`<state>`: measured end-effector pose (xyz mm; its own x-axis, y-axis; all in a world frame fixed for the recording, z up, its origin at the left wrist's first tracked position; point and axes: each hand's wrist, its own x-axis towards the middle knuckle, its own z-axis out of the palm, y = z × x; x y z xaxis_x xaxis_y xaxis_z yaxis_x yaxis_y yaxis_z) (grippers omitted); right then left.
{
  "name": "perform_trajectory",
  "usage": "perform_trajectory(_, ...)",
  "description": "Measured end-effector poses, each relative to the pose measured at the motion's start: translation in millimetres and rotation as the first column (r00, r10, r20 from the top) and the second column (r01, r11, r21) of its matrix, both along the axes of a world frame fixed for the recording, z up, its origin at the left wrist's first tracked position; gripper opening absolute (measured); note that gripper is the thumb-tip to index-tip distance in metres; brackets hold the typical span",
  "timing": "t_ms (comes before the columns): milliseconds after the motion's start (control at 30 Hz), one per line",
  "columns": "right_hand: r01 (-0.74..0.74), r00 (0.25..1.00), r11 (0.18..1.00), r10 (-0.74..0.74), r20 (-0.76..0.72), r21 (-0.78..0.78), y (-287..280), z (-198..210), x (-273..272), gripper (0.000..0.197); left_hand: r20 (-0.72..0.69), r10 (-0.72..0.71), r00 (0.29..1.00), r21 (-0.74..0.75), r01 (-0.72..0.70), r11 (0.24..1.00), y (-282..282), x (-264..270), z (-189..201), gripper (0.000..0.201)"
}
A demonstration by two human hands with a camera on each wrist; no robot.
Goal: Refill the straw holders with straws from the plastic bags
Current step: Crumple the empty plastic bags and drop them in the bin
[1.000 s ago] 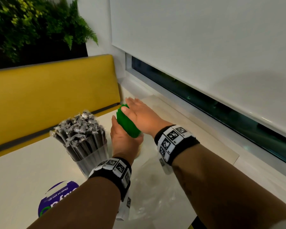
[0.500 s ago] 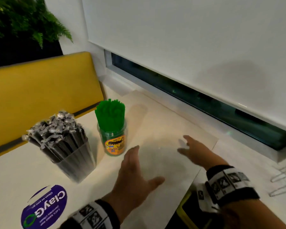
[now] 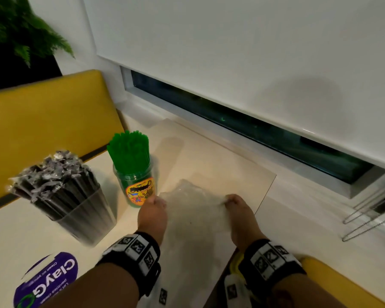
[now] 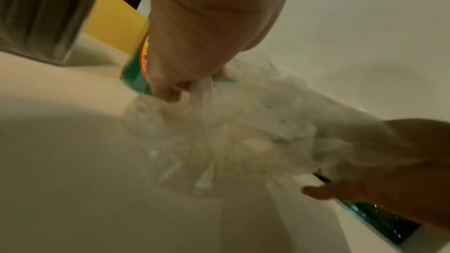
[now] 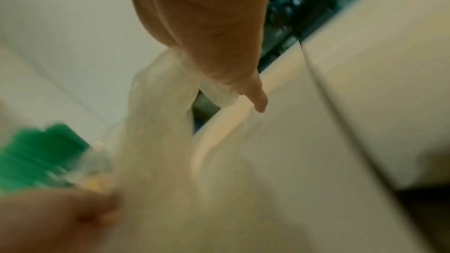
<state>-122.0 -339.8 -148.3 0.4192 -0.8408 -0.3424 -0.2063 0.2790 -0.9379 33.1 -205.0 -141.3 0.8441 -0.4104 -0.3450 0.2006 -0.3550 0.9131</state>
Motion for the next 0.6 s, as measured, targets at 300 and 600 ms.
perform_trajectory(300, -0.379, 0.896, 0.838, 0.438, 0.07, -0.391, 32, 88, 28, 0.04, -0.384, -0.432, 0.816, -0.501, 0.209, 0.84, -38, -39, 85, 0.034)
perform_trajectory(600, 0.294, 0.955, 0.792, -0.257, 0.145, -0.536, -6, 90, -119, 0.019, 0.196, -0.648, 0.736, -0.222, 0.677, 0.702, -74, -182, 80, 0.038)
